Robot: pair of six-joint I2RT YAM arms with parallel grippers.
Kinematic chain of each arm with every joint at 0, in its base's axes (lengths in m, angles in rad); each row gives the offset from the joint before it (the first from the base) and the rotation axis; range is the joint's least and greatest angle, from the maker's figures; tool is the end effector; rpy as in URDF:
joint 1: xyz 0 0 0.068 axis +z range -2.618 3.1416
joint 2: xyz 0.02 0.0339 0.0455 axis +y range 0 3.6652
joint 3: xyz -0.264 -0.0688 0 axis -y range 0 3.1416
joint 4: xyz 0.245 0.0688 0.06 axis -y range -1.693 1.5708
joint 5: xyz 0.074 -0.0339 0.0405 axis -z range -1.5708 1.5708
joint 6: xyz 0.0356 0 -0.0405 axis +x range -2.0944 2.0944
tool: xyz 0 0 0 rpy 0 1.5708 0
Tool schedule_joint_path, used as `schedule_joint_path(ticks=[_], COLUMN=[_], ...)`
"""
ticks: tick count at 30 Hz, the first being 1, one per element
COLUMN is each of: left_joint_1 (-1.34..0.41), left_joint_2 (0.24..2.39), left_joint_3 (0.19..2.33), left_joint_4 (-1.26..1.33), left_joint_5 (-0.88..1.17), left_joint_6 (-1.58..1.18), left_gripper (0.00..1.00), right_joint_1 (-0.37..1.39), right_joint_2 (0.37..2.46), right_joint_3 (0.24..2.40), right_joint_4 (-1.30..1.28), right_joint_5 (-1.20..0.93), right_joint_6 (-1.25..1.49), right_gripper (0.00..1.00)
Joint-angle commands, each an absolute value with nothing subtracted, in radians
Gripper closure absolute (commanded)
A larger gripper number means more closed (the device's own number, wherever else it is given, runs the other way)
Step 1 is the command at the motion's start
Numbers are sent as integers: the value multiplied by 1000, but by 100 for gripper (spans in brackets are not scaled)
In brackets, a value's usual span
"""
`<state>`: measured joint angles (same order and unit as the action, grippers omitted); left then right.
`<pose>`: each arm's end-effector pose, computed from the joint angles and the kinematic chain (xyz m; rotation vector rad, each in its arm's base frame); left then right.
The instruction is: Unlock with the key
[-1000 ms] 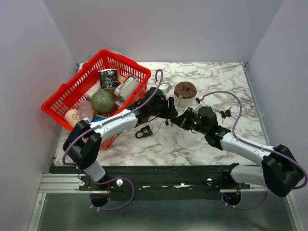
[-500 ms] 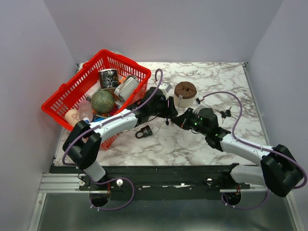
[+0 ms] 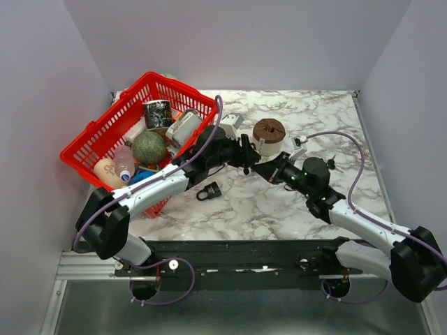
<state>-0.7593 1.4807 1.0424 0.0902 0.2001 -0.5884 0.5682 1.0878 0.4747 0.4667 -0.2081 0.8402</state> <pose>0.2460 -0.2433 0.2896 0.3211 2.0458 -1.0656 0.1983 0.1353 0.2395 0.0863 1.8717 1.1916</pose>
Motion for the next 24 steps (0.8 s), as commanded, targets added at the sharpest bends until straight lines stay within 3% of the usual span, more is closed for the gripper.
schedule_joint_path(ticks=[1, 24], left_joint_1=[-801, -802], left_joint_2=[1414, 1359], left_joint_3=[999, 957], left_joint_4=[120, 296], left_joint_5=[406, 569], left_joint_6=[-618, -623], left_gripper=[100, 100], right_joint_1=[525, 468], right_joint_2=[1010, 879], right_joint_3=[488, 499], right_joint_4=[663, 634], right_joint_5=[-159, -235], right_joint_6=[861, 923], right_gripper=[99, 99])
